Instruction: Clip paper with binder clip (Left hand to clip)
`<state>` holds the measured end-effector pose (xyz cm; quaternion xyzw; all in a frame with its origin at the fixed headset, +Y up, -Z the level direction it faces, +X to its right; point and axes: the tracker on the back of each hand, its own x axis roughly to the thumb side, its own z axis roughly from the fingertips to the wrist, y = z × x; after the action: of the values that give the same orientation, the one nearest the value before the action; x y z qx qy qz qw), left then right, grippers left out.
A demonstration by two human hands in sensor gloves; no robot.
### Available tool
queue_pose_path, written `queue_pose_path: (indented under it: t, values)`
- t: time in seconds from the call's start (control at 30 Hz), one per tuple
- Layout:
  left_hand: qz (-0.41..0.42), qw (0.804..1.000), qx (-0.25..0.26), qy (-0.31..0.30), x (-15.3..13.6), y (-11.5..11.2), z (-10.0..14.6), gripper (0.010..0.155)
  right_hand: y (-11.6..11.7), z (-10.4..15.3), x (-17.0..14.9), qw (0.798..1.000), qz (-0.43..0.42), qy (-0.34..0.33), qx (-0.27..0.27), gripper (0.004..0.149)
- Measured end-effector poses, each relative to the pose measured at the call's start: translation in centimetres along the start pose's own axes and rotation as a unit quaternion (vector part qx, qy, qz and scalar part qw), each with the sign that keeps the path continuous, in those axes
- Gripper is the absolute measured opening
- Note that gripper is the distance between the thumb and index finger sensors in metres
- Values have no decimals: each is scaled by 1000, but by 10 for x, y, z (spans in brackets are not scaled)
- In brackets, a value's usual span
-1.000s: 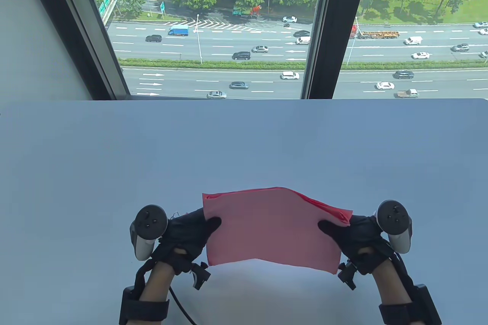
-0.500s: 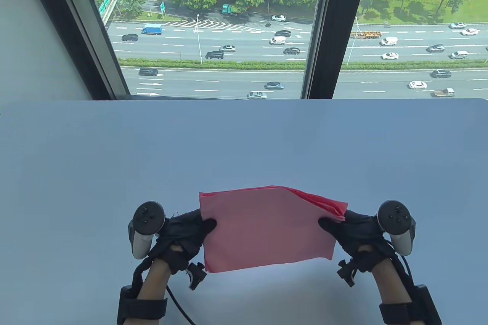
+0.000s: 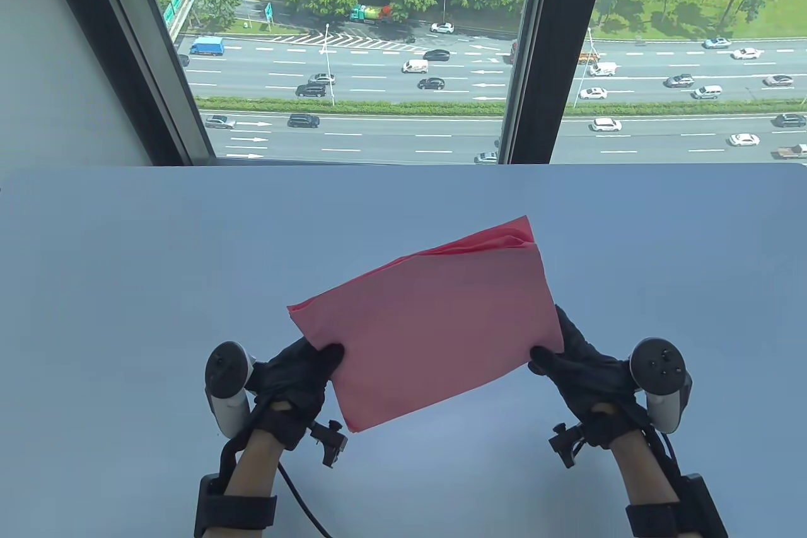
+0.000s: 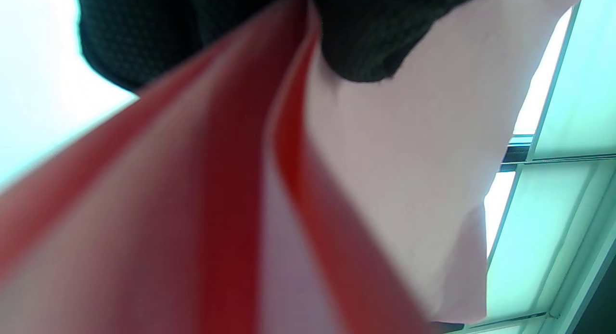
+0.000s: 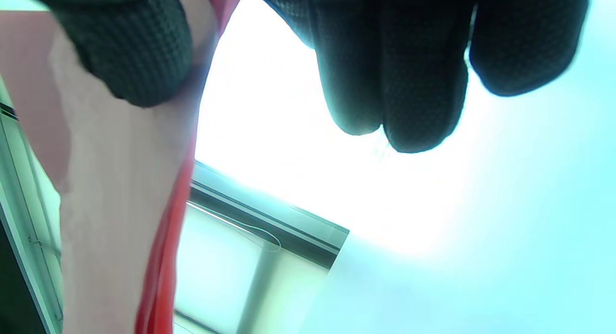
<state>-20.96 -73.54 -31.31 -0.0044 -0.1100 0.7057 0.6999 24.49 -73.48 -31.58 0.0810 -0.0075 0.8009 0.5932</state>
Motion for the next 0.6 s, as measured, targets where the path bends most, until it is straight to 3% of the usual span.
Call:
queue_pose_path:
  t: [0.2,0.4,0.6]
  values:
    - [7,1000,-1,4,-4,-15,2,46,16,1,0,1000,4,-4,28,91]
    - [30,999,-14,18,-10,-30,4,46,35,6,6,998,43,-17,47,82]
    - [27,999,-19,13,-8,-33,4,47,51,9,10,996,54,-21,73,79]
